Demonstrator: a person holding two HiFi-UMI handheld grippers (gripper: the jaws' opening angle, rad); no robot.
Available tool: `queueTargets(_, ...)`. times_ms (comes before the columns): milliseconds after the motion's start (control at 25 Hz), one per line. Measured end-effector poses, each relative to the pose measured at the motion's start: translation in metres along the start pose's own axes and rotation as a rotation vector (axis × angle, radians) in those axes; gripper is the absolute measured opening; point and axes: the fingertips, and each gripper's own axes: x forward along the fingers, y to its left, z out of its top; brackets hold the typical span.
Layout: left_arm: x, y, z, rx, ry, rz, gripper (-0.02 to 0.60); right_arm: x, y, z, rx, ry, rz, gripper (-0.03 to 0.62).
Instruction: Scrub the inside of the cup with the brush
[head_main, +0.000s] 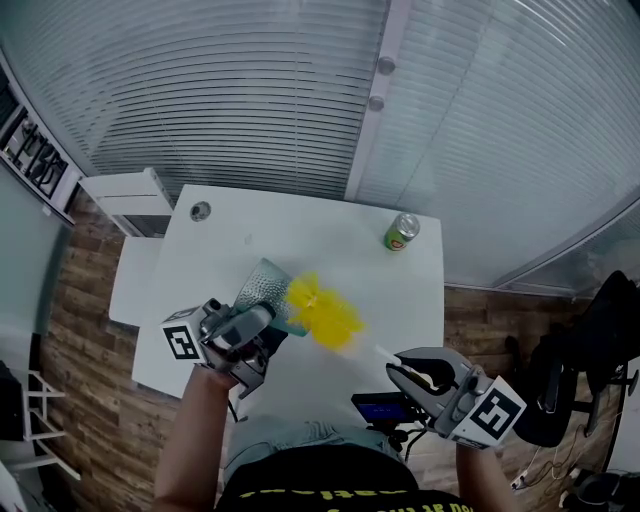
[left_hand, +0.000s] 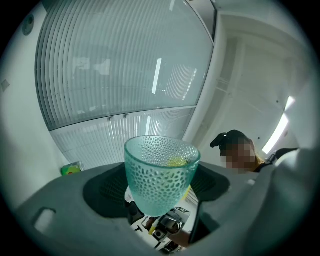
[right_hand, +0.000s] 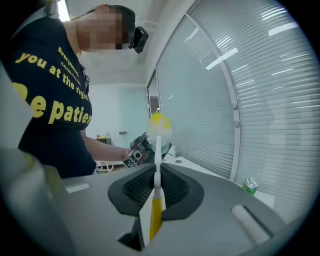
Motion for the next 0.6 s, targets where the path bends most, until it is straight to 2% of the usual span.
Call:
queueTargets(240, 0.007, -0.002, -0.004, 0.012, 0.022, -0.002, 0.385, 0.013, 0.006, 0.005, -0.005, 0.001, 0.024, 0.035)
queueTargets(440, 0.008, -0.004, 0.001, 0.02, 0.001, -0.003, 0.385, 0.009, 0.006, -0.011, 0.009, 0.044, 0.011, 0.034)
queueTargets(600, 0.001, 0.003, -0.011, 0.021, 0.063, 0.028, 0.385, 0.006, 0.007, -0.016, 0.016, 0.058, 0.003, 0.035)
